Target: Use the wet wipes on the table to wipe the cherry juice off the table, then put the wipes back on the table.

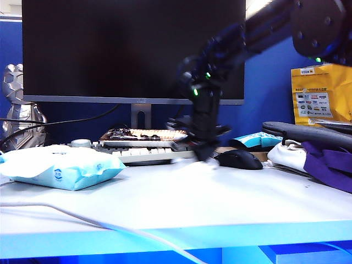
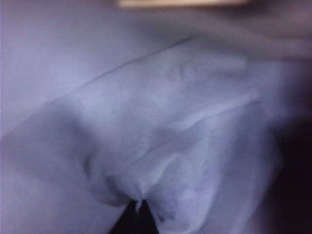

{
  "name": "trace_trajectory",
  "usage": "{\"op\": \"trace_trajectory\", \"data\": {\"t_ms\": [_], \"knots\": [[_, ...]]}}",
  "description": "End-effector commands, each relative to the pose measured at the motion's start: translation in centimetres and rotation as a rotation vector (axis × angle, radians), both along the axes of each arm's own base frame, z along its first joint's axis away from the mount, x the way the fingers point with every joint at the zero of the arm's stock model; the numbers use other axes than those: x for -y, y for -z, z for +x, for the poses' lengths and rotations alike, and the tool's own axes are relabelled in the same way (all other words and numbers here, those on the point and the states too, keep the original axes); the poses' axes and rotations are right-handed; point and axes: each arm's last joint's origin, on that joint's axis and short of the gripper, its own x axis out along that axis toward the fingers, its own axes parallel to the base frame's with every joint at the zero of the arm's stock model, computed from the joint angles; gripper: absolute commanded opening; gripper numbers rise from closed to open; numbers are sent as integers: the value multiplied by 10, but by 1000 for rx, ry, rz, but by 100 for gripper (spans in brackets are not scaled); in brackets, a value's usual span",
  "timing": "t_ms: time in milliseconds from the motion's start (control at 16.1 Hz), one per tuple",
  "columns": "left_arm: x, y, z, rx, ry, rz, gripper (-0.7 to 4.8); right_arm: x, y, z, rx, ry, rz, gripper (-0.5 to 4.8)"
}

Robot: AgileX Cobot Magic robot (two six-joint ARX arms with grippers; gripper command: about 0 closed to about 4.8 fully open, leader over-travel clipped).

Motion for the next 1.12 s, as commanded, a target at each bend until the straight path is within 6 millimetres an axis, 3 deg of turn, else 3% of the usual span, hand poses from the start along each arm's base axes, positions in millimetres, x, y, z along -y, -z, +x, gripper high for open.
{"op": "trace_trajectory", "data": {"t_ms": [62, 311, 435, 621, 932, 1119], "knots": [[0, 1, 0, -9, 4, 4, -5, 5, 21, 6, -2, 36, -47, -1], [0, 1, 0, -9, 4, 4, -5, -6, 24, -11, -300, -177, 338, -1], [0, 1, 0, -9, 4, 4, -5, -3, 26, -13, -298, -121, 244, -1], [0, 1, 0, -9, 4, 4, -5, 18, 29, -23, -300, 91, -177, -1], [0, 1, 0, -9, 4, 4, -5, 24, 30, -24, -308, 170, -215, -1], [0, 1, 0, -9, 4, 4, -5, 41, 29, -18, -283, 204, -275, -1]]}}
